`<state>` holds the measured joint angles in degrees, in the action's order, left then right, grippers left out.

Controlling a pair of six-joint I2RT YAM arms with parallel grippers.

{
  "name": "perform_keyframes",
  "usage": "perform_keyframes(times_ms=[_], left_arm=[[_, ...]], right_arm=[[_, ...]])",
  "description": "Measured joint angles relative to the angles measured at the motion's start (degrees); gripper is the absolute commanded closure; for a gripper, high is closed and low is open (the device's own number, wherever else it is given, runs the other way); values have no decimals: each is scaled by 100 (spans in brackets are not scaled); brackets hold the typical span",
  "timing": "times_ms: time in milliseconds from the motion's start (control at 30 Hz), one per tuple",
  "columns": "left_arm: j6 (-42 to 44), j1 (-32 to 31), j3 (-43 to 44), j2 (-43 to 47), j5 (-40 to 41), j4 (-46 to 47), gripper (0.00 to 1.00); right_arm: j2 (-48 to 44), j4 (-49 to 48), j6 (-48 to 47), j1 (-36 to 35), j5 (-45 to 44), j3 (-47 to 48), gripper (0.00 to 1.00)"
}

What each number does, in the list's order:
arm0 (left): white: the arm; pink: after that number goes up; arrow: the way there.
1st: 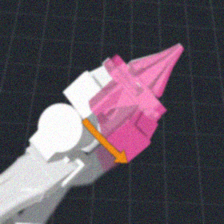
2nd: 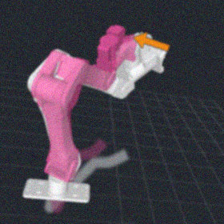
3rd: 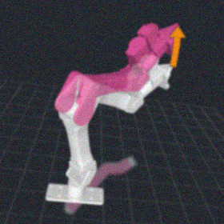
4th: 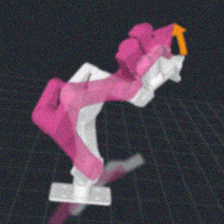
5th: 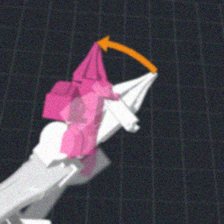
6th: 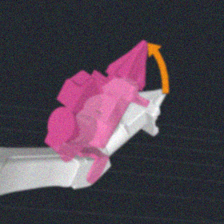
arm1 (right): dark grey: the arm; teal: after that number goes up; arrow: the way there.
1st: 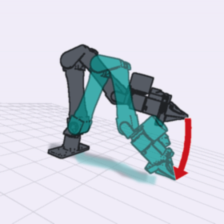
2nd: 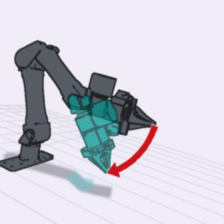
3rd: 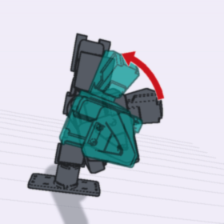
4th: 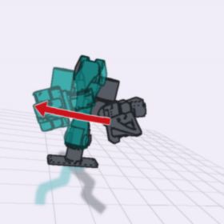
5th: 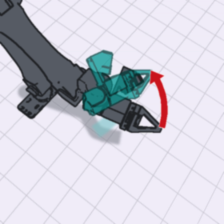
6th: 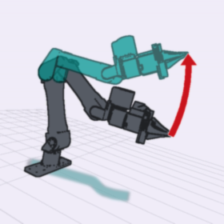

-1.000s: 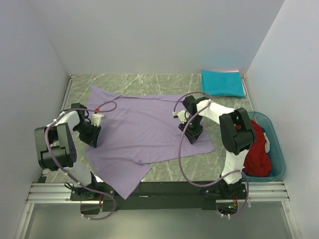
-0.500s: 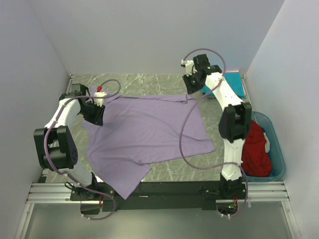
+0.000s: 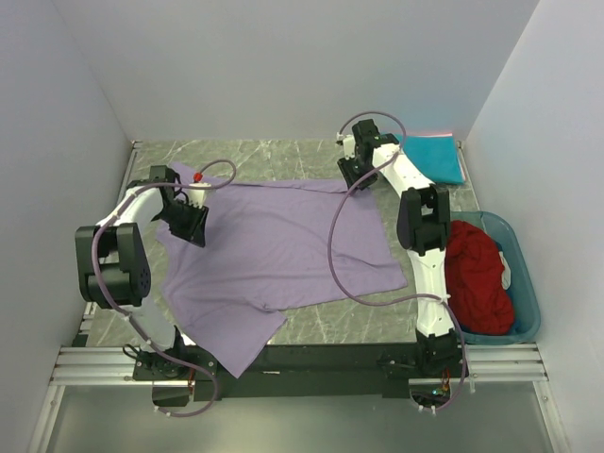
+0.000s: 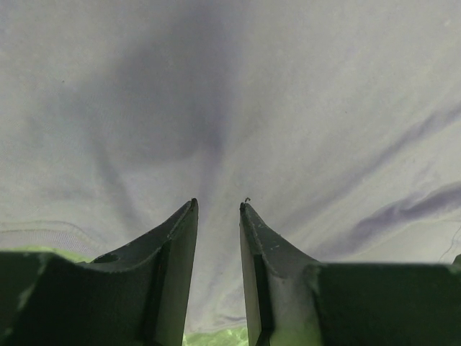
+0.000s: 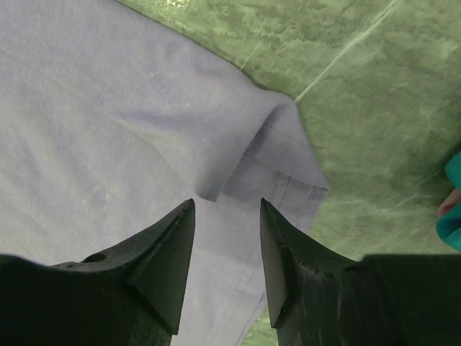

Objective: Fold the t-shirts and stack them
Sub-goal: Flatten the tshirt out

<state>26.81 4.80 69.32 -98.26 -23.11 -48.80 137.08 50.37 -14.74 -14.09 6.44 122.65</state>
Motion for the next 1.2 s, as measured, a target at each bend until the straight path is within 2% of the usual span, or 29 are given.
perform_keyframes(times_ms=[300,500,700,767,800,933,1200], left_arm=[[-20,-2,-33,-144,2,157,64],[-79,-2,-31,-278,2,210,64],[-140,4,66,-476,-2,201,66],[-197,42,184,-544,-28,173,68],[-223,70,269,-568,-63,160,70],[-448,356,909,-708,-289,157,76],[-1252,997,2979,-1602,-470,686,70]], right_arm=[[122,-22,57,-22,87,175,57],[308,-7,55,-74,111,208,68],[343,52,-35,-105,-4,262,90],[341,17,-116,-114,-116,271,95],[339,11,-133,-114,-160,271,99],[328,-101,-358,-140,-479,271,100],[245,-802,-1198,-376,-1471,225,100]])
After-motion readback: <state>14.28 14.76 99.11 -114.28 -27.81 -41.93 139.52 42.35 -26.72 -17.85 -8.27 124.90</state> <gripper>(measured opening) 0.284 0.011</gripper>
